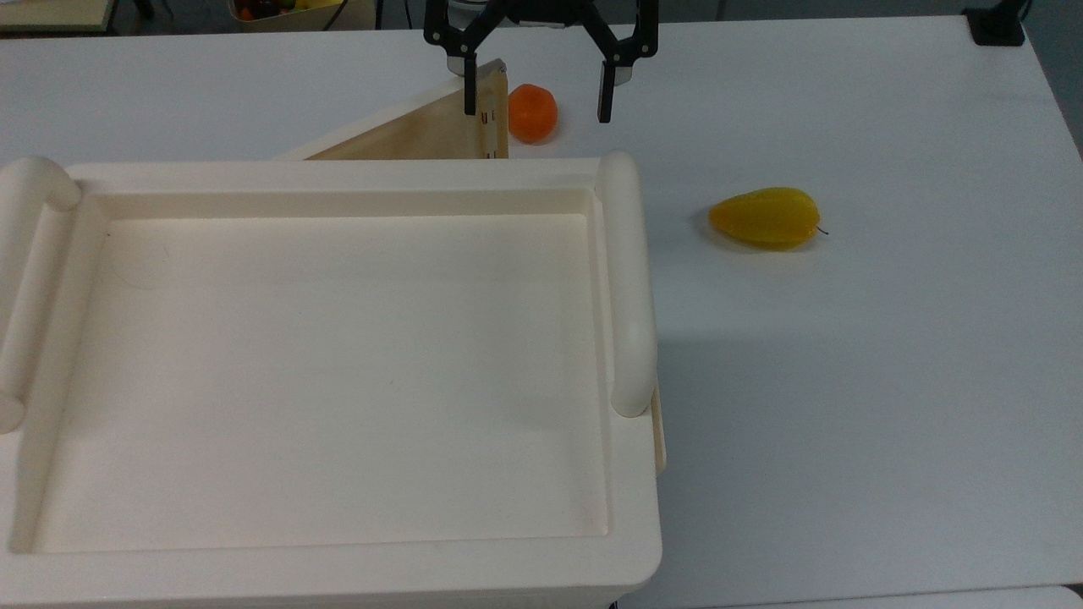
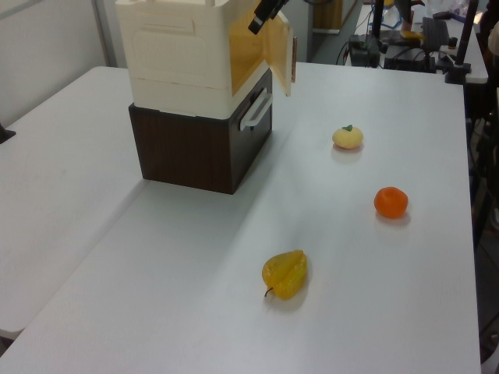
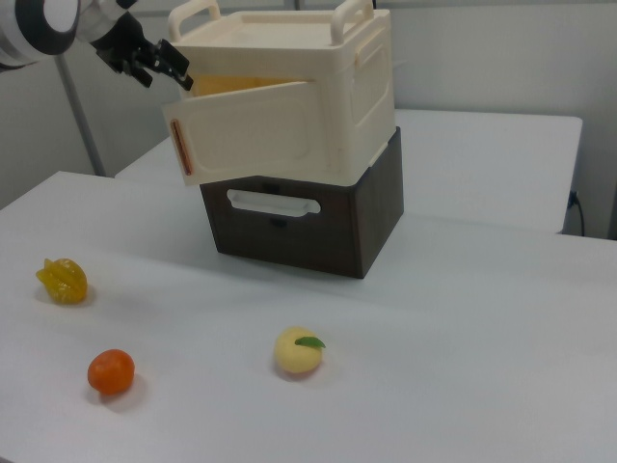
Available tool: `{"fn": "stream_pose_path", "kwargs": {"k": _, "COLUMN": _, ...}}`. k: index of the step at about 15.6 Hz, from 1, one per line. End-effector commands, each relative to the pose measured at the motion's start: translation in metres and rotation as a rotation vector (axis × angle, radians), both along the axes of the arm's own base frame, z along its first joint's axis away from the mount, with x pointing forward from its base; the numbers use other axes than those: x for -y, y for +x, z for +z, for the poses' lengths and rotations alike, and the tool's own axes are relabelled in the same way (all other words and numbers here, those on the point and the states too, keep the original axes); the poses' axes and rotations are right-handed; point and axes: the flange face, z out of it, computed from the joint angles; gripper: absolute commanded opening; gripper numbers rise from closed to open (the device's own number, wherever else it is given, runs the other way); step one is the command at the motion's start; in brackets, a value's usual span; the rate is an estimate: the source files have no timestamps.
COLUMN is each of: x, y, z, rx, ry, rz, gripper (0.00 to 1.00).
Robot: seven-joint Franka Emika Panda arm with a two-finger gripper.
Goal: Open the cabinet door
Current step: 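Open the gripper and release the door edge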
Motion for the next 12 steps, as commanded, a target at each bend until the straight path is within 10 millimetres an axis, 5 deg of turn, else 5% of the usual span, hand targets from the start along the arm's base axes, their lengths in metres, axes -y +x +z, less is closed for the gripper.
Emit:
{"fn": "stream_pose_path", "kwargs": {"k": 1, "x": -0.001, "y": -0.012, "z": -0.01, "rx": -0.096, "ry": -0.046, "rz": 0.02, "gripper": 1.0}}
{"fn": "stream_pose_path", "kwargs": {"k": 12, "x": 0.041, "y": -0.057, "z": -0.014, "rx": -0.446, "ry": -0.162, "rz": 0.047, "gripper": 1.0}}
